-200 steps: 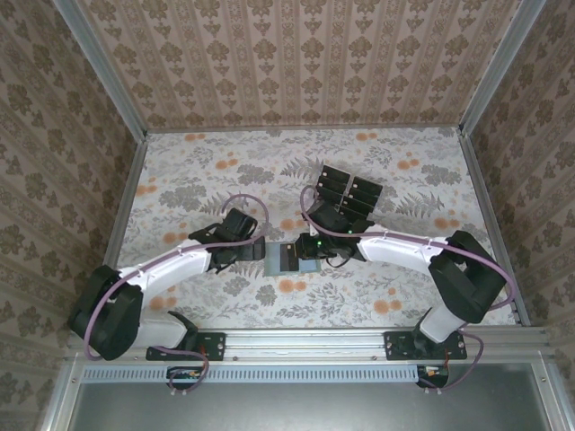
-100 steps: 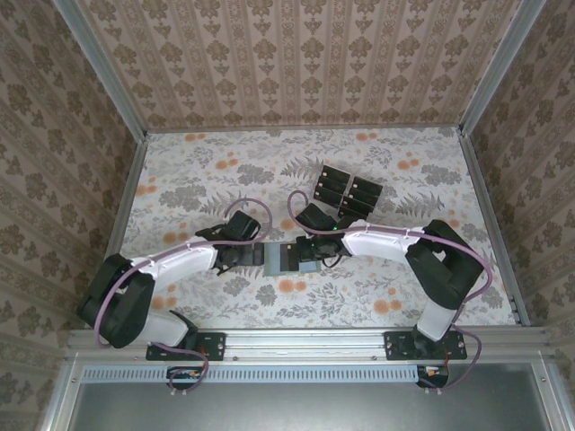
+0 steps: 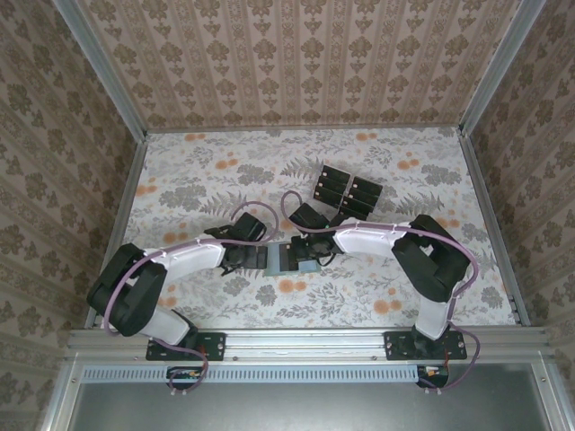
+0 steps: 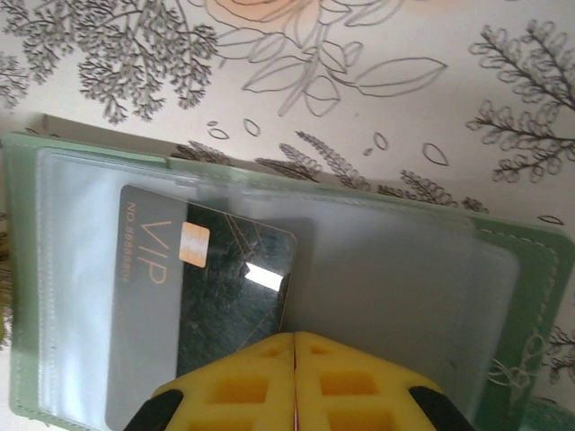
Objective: Put the credit cards into the card holder
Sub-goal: Insert the credit card into the card slot.
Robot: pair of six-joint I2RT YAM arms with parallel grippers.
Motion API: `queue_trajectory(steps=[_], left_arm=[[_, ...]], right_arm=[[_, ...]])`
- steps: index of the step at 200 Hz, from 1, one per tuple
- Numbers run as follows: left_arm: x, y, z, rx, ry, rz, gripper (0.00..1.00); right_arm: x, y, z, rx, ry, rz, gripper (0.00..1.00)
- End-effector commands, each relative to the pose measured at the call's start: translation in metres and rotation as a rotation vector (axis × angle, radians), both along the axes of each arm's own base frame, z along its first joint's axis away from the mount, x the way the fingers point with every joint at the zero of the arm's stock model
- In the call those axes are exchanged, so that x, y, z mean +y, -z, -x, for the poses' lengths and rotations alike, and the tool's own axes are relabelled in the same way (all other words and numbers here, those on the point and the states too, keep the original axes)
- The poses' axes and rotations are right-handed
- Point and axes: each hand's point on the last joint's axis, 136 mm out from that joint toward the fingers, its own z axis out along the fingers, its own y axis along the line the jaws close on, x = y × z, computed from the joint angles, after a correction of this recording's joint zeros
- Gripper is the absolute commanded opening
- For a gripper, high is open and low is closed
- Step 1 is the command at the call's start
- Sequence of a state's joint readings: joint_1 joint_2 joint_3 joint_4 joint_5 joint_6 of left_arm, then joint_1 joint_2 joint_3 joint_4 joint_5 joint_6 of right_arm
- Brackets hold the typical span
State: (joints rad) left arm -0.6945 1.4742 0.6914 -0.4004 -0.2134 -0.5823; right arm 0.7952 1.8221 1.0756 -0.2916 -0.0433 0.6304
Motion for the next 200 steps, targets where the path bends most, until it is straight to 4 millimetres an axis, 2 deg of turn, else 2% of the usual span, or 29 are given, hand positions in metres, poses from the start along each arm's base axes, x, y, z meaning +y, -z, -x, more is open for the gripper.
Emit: queue_trajectory(steps=[1, 129, 172, 200], left_arm=[[0.0, 0.006, 0.0, 0.007, 0.01, -0.022, 1.0], [-0.004, 0.007, 0.0, 0.005, 0.019, -0.018, 1.0], [-0.002, -0.004, -0.002, -0.014, 0.023, -0.023, 1.0], [0.006, -0.018, -0.007, -0.04, 0.006, -0.012, 1.0]], right_arm=[[0.015, -0.002, -0.001, 0.008, -0.023, -0.035, 0.09], [0.053, -0.007, 0.0, 0.037, -0.05, -0.15, 0.09], [0.031, -0.022, -0.004, -0.009, -0.016, -0.144, 0.11], [0.007, -0.018, -0.003, -0.012, 0.025, -0.128, 0.12]])
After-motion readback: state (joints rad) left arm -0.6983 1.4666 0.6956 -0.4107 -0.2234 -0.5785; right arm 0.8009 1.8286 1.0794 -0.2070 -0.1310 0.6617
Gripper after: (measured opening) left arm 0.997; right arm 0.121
